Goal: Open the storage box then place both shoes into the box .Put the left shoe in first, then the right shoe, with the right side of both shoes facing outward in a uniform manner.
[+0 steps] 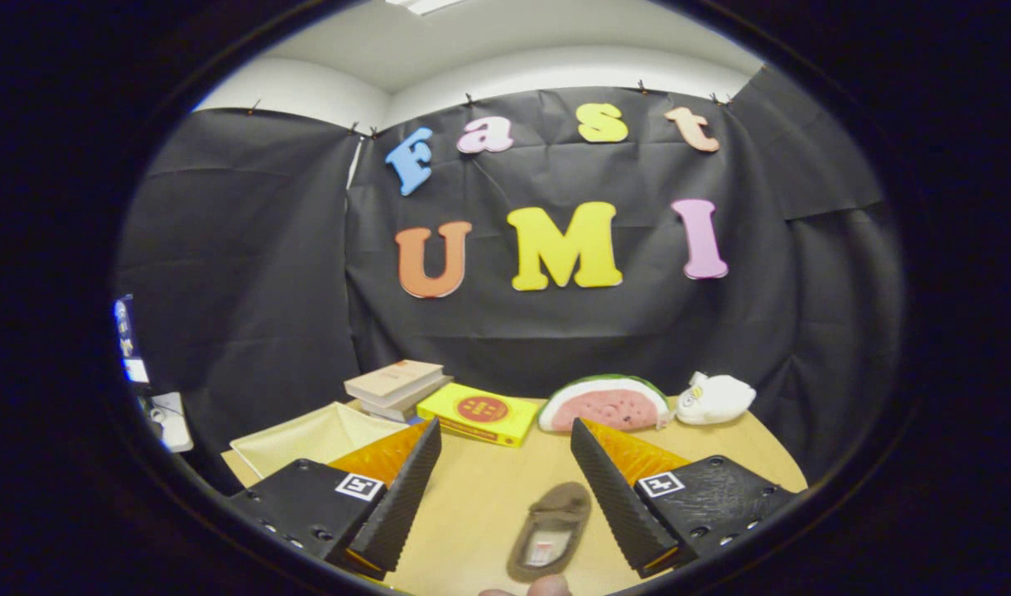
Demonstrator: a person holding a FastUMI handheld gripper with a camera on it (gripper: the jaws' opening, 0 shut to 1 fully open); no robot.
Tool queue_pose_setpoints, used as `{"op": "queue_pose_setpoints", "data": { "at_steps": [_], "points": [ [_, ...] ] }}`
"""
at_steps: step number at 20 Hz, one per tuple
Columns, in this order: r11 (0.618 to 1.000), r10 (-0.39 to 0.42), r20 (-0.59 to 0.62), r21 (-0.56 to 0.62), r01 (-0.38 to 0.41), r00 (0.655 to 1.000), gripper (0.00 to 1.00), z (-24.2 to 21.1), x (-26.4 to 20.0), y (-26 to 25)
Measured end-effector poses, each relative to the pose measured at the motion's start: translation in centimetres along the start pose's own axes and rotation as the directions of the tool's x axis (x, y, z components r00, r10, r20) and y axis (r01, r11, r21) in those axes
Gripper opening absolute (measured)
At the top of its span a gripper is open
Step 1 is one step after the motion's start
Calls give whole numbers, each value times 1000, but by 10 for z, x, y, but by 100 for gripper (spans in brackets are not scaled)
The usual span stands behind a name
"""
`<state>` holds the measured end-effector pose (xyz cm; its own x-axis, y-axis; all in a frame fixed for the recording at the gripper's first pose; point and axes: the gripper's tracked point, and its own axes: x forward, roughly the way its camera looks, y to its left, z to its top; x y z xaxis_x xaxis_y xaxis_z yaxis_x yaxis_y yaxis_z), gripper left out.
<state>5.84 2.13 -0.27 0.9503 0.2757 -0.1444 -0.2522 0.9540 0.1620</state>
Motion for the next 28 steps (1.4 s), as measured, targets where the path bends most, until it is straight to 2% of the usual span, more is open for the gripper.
{"op": "queue_pose_setpoints", "data": {
  "at_steps": [6, 9, 15, 17, 20, 23, 26, 28],
  "points": [
    [997, -76, -199, -12, 75, 977, 96, -71, 15, -49],
    [995, -95, -315, -36, 88, 944, 96, -107, 27, -61],
    [992, -89, -514, 33, 124, 853, 96, -161, 40, -73],
    [991, -85, -556, 39, 129, 827, 96, -174, 40, -71],
    [989, -89, -583, 42, 139, 808, 96, -182, 47, -71],
    [986, -54, -605, 96, 140, 795, 88, -197, 60, -64],
    [979, -40, -620, 130, 154, 784, 62, -204, 70, -59],
    [980, -44, -624, 124, 154, 780, 49, -207, 74, -54]
  ]
}}
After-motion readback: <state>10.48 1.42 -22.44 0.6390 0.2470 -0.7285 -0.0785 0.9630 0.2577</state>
